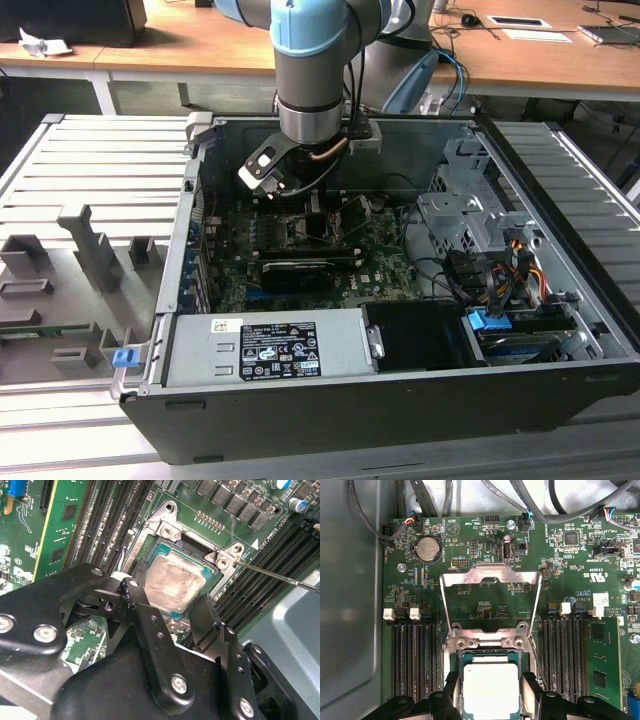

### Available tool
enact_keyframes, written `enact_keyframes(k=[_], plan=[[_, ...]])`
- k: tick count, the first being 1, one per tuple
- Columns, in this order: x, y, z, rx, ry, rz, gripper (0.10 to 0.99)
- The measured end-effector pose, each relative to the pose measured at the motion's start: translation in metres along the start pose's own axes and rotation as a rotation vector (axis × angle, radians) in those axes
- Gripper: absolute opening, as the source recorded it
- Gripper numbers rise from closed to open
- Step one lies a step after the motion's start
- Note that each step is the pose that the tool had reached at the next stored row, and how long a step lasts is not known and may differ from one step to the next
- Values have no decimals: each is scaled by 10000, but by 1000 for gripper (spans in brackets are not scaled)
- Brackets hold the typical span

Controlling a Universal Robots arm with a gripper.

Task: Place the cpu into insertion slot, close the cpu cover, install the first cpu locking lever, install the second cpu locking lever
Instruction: 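Place the cpu into insertion slot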

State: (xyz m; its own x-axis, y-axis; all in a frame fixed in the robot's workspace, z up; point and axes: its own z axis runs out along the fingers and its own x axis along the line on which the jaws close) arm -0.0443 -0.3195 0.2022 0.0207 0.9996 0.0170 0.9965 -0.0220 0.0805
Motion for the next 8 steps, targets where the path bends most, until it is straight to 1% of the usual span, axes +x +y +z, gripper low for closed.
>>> enact_keyframes(k=[8], plan=[[1,5,-64,7,1,1,608]])
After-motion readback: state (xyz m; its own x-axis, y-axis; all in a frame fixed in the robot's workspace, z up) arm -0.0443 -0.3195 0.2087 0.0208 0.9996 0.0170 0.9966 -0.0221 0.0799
